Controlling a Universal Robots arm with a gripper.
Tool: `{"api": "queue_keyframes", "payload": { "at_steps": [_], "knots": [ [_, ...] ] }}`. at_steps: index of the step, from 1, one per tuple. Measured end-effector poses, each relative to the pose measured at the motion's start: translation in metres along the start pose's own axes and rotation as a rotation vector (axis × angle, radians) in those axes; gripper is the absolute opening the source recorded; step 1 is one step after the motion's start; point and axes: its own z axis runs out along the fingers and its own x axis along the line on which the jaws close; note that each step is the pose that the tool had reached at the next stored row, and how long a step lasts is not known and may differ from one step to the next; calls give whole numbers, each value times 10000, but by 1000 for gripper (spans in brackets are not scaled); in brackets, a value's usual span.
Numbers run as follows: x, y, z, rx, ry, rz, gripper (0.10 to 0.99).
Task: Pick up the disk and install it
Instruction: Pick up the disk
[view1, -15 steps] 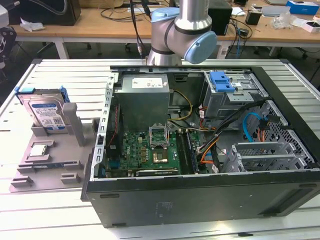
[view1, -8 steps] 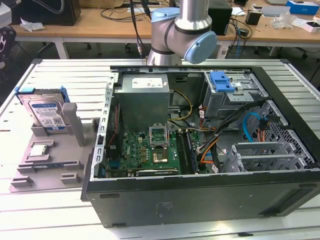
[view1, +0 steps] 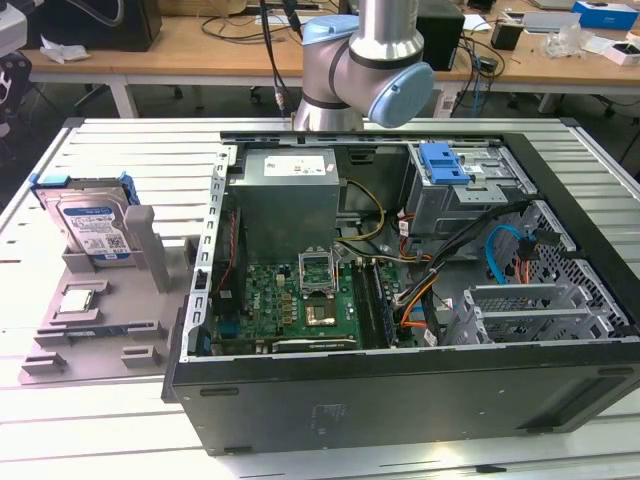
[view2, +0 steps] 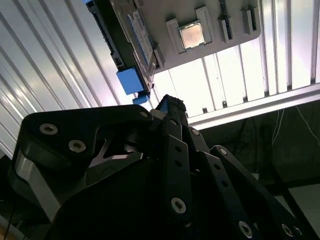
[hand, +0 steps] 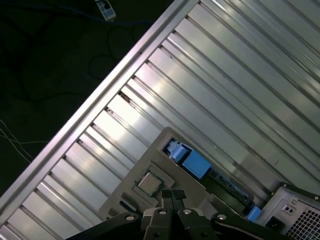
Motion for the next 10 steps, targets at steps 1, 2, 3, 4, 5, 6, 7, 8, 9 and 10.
{"api": "queue_keyframes", "payload": {
  "at_steps": [1, 2, 3, 4, 5, 6, 7, 8, 9, 10],
  "knots": [
    [0, 0, 0, -1, 3, -59, 106],
    [0, 0, 0, -3, 6, -121, 106],
    [0, 0, 0, -5, 10, -221, 106],
    [0, 0, 0, -9, 17, -374, 106],
    [0, 0, 0, -10, 19, -432, 106],
    [0, 0, 0, -11, 23, -490, 106],
    [0, 0, 0, -14, 27, -578, 106],
    [0, 0, 0, -15, 29, -636, 106],
    [0, 0, 0, -17, 32, -700, 106],
    [0, 0, 0, -19, 37, -807, 106]
  ]
}}
